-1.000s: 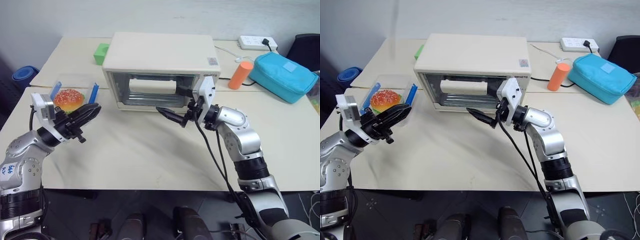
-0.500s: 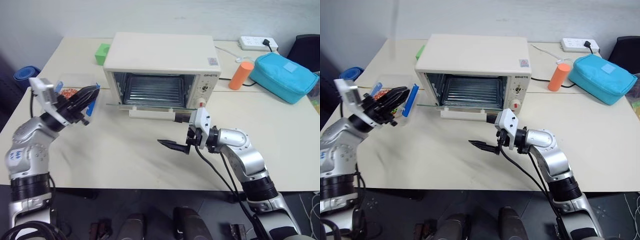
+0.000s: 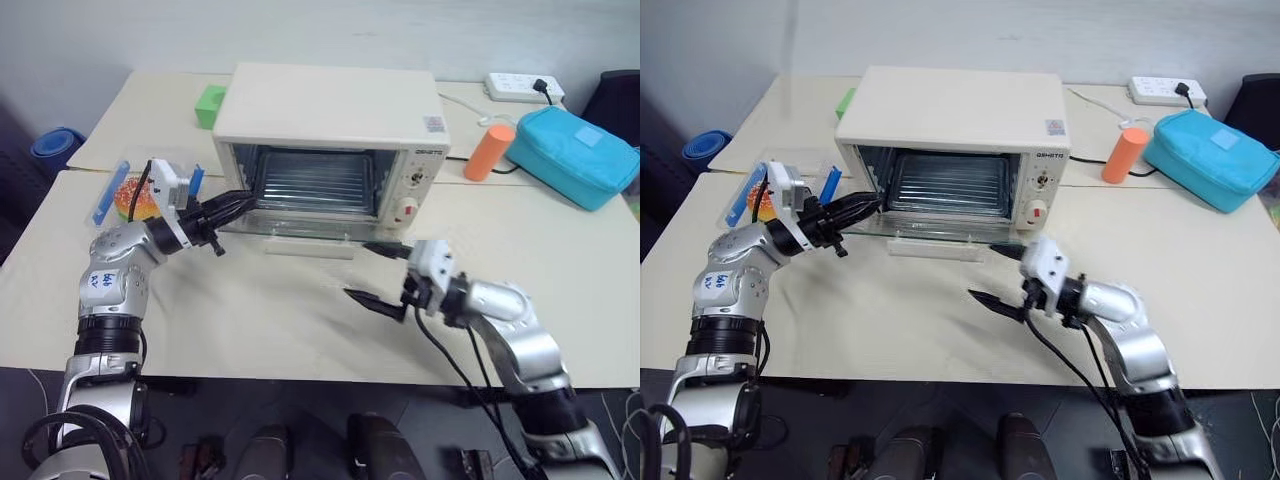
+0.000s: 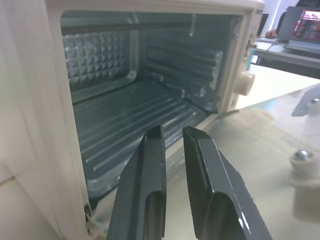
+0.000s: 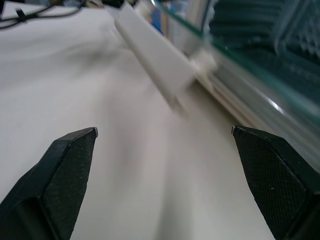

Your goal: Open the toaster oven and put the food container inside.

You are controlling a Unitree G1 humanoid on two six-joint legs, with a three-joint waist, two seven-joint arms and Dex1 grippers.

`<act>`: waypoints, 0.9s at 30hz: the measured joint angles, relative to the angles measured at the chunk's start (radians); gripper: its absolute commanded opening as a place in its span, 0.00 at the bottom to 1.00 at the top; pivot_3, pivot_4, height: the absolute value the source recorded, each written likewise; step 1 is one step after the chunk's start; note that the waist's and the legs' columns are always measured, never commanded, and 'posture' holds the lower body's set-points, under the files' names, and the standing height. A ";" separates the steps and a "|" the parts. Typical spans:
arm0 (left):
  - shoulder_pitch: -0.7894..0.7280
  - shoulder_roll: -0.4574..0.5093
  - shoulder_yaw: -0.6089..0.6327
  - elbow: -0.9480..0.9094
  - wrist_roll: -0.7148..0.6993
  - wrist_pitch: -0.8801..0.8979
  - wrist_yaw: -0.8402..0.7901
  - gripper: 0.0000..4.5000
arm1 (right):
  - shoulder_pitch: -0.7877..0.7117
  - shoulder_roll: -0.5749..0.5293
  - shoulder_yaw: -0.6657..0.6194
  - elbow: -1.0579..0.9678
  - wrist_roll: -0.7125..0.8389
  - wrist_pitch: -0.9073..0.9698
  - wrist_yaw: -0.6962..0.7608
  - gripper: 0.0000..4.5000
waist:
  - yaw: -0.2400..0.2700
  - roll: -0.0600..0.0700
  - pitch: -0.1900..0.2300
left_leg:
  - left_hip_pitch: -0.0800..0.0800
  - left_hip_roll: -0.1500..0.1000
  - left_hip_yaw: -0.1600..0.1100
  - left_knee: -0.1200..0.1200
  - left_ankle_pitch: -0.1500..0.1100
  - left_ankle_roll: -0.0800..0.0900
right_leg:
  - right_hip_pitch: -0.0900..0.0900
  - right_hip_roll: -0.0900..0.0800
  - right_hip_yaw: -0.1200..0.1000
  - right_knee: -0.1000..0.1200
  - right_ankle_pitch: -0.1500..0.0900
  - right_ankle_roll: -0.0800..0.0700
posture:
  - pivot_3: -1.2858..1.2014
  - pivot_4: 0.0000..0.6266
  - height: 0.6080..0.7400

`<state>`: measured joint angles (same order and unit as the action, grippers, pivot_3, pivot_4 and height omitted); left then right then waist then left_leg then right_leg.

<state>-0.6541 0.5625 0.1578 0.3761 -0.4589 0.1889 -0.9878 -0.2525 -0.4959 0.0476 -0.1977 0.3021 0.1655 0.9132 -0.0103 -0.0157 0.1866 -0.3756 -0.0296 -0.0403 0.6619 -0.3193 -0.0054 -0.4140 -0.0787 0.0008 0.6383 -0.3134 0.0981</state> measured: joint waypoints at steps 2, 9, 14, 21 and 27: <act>0.012 0.008 -0.012 -0.009 0.014 -0.001 -0.018 0.14 | 0.085 -0.032 -0.049 -0.034 0.018 -0.013 0.006 1.00 | 0.009 0.000 0.000 | 0.000 0.000 0.000 0.000 0.000 0.000 | 0.000 0.000 0.000 -0.003 0.000 0.000 | 0.52 0.24 1.00; 0.159 0.015 -0.084 -0.090 0.089 0.002 -0.016 0.14 | 0.321 -0.128 -0.257 -0.074 0.100 -0.075 0.065 1.00 | 0.005 0.000 0.000 | 0.005 0.001 0.004 0.001 0.000 0.002 | 0.003 0.000 0.004 -0.002 0.001 0.002 | 0.52 0.24 1.00; 0.235 -0.015 -0.099 -0.163 0.111 0.004 0.039 0.14 | 0.287 -0.130 -0.293 -0.067 0.132 -0.113 0.073 1.00 | 0.009 0.000 0.000 | 0.006 0.003 0.003 0.000 -0.001 0.005 | 0.004 0.001 0.003 -0.001 0.001 0.002 | 0.52 0.24 1.00; 0.319 -0.050 -0.057 -0.251 0.101 -0.004 0.136 0.21 | 0.141 -0.071 -0.251 -0.031 0.201 -0.091 0.064 1.00 | 0.006 0.000 0.000 | 0.006 0.003 0.003 0.000 0.001 0.000 | 0.003 0.001 0.003 -0.002 0.001 0.002 | 0.52 0.24 1.00; 0.563 -0.067 0.169 -0.489 -0.114 0.111 0.207 0.53 | 0.071 -0.041 -0.195 0.003 0.239 -0.075 0.101 1.00 | 0.000 0.000 0.000 | 0.004 0.004 0.003 0.000 0.000 0.000 | 0.002 0.001 0.004 -0.004 0.001 0.002 | 0.52 0.24 1.00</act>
<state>-0.0913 0.4957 0.3266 -0.1127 -0.5724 0.3000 -0.7810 -0.1811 -0.5373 -0.1474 -0.1947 0.5406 0.0905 1.0143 -0.0098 -0.0159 0.1867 -0.3718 -0.0251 -0.0370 0.6617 -0.3196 -0.0052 -0.4117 -0.0776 0.0046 0.6344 -0.3125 0.0997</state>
